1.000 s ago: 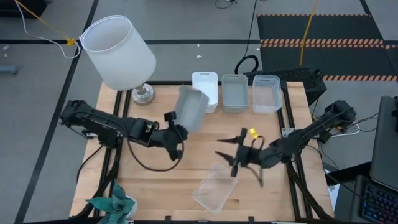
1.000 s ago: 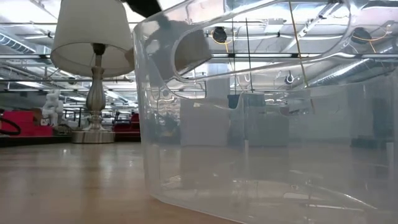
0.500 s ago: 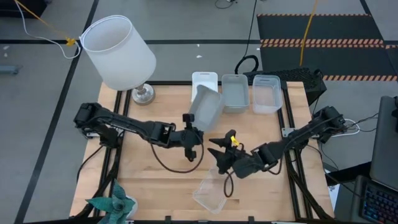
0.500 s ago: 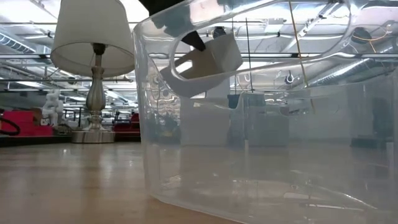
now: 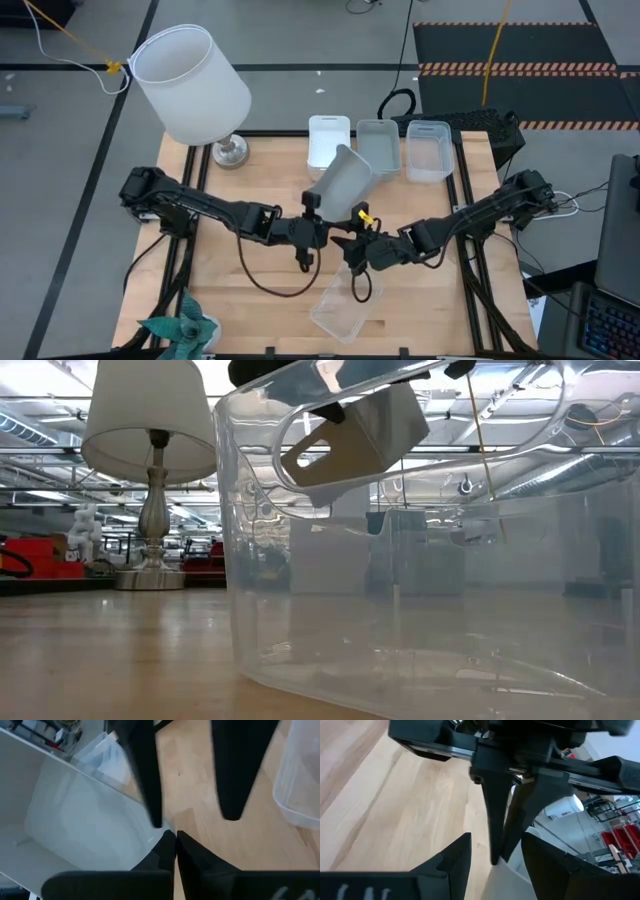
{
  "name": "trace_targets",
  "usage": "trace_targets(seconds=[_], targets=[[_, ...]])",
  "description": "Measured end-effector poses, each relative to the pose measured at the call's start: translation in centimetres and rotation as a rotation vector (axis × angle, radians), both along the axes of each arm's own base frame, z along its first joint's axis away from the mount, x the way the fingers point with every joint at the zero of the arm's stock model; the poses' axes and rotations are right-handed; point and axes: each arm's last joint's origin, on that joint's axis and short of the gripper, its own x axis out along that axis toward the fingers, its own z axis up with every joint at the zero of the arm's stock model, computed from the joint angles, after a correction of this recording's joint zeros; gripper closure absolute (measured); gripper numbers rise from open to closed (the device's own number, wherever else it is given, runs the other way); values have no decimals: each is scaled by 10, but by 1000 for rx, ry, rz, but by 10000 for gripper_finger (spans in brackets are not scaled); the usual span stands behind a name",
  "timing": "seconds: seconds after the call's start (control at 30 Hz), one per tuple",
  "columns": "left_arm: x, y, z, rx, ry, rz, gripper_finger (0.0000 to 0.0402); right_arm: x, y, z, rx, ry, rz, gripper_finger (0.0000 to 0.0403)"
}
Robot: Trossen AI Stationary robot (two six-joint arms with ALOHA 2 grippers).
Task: Stack baskets by color
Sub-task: Stack the bottom gray bin on top of the top gray bin
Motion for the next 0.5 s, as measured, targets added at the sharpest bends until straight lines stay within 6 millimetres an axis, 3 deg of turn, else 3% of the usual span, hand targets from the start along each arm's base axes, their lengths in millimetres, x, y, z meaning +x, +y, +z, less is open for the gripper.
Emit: trace_targets(seconds=[0.27,0.5], targets=[[-1,-5,0,16,9,-34,396,-3,5,0,-40,-10,-46,233],[-3,-15,-6,58,59,-87,398,-17,10,5,-58,51,-13,207]])
